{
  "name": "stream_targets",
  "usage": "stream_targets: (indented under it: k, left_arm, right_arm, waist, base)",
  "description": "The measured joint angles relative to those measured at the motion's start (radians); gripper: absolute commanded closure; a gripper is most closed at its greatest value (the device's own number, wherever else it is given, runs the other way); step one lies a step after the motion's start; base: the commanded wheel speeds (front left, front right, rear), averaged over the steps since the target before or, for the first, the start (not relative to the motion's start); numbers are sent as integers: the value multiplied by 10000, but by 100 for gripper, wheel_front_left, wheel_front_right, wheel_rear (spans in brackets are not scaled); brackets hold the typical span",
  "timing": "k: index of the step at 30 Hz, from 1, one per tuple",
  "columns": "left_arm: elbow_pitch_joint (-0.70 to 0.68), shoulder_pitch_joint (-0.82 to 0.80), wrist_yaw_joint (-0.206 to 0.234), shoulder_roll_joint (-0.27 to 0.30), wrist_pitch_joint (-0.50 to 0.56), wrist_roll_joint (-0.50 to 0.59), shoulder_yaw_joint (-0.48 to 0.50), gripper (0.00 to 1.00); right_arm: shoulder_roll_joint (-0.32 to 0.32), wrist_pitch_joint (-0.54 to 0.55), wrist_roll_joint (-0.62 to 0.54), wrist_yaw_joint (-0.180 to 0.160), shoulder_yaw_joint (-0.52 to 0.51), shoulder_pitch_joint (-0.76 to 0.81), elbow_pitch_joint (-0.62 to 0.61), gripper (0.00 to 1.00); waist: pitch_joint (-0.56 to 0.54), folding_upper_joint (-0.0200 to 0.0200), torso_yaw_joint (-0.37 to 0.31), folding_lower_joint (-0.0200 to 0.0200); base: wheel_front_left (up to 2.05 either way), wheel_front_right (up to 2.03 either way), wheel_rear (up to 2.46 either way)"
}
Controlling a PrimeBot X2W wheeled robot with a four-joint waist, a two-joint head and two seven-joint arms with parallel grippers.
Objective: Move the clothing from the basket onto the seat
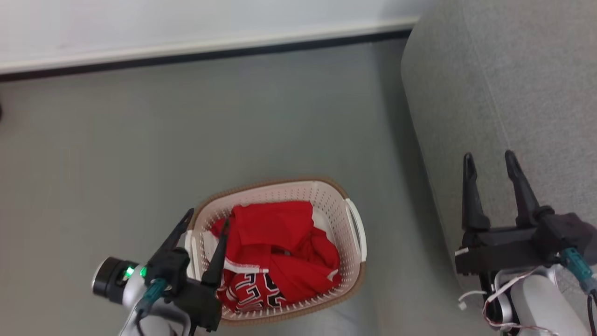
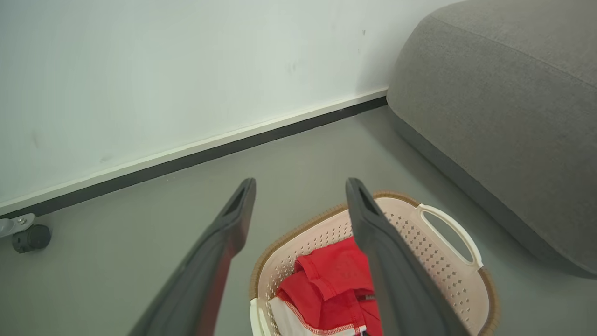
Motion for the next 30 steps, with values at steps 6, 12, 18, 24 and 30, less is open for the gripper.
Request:
stream_targets:
  k: [6,12,18,24,30]
  left_arm:
    - [711,-947,-180,-29,213,470,-591,0]
    - [1444,-1609,-267,-86,439,936,-1020,0]
    - [2138,-2363,-353,6,660,1429,-1392,0]
    - [2698,-3213,-439,203,874,1783,-1578,0]
    - [3375,-4062,-449,407,1181,2222,-1760,0]
  right_arm:
    - [221,-13,-38,-75,-84,-663,-184,0]
    - [357,-27,-113,-75,-79,-1267,-351,0]
    - [420,-29,-249,-75,-82,-1848,-648,0]
    - [502,-29,-328,-75,-71,-2322,-936,0]
    - [562,-29,-445,-77,-29,-2682,-1020,0]
  waist:
    - [1034,0,-196,-1]
    - [1926,1,-369,-1]
    - [2828,0,-551,-1]
    - [3727,1,-735,-1]
    - [4613,1,-922,-2]
  base:
    - [0,0,0]
    - [0,0,0]
    - [0,0,0]
    - [0,0,0]
    - [0,0,0]
